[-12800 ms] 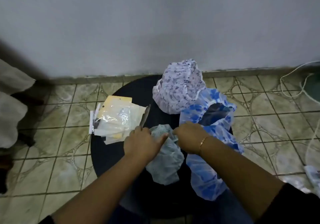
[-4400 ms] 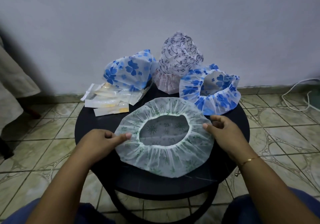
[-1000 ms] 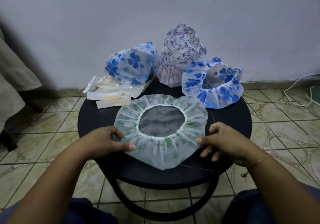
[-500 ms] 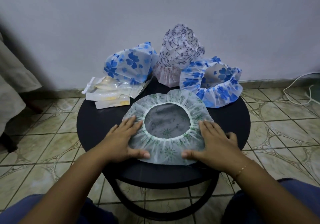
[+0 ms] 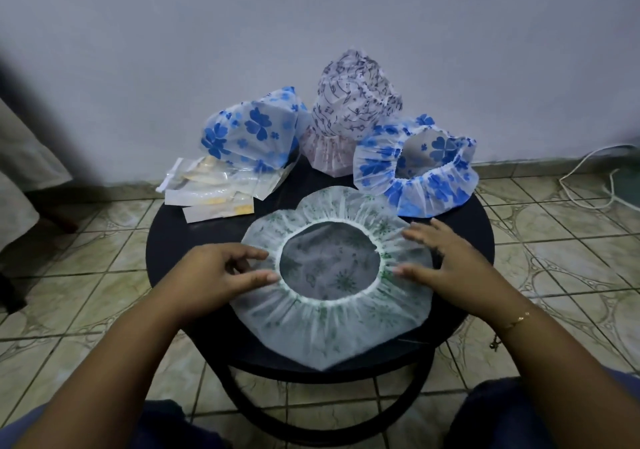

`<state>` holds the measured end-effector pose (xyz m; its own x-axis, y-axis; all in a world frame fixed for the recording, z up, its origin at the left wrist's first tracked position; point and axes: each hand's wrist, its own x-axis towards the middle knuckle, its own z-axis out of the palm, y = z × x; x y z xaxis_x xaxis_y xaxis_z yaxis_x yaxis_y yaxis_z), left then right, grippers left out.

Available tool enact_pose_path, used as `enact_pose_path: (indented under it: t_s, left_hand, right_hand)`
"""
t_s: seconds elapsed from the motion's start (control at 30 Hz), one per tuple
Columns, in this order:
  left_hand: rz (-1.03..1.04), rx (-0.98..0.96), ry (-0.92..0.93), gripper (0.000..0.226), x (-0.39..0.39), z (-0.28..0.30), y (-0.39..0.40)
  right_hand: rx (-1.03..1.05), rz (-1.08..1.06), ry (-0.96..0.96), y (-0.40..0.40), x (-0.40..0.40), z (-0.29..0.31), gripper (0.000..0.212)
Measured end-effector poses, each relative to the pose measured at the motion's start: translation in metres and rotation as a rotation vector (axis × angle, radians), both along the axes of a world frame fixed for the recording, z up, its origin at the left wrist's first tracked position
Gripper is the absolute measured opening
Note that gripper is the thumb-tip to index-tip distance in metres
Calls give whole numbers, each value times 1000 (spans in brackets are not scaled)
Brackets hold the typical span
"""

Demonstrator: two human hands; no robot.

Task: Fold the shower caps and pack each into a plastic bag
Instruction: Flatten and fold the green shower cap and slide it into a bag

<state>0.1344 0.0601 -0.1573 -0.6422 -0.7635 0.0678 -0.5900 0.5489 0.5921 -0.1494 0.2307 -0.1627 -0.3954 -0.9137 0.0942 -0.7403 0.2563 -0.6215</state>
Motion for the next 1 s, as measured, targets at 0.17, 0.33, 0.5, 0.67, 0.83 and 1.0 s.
enact_pose_path:
  t_s: [0.17, 0.33, 0.5, 0.67, 0.83, 1.0]
  left_hand:
    - [-14, -170, -2, 38, -6, -10, -6]
    - [-20, -93, -241, 74, -8, -19, -8]
    - [9, 57, -105, 35, -14, -2, 10]
    - [-66, -201, -15, 18, -21, -6, 0]
    - [-231, -66, -324, 95, -27, -24, -18]
    - [-196, -49, -558, 121, -20, -33, -25]
  right_hand:
    - [-118, -177, 181, -4, 15, 1, 34]
    - [165, -167, 286, -6, 27, -2, 55]
    - [94, -224, 342, -8, 26, 3, 45]
    - [182, -181, 304, -12, 25, -1, 34]
    - [328, -48, 324, -13, 18, -14, 47]
    - [551, 67, 335, -9, -3, -21, 65]
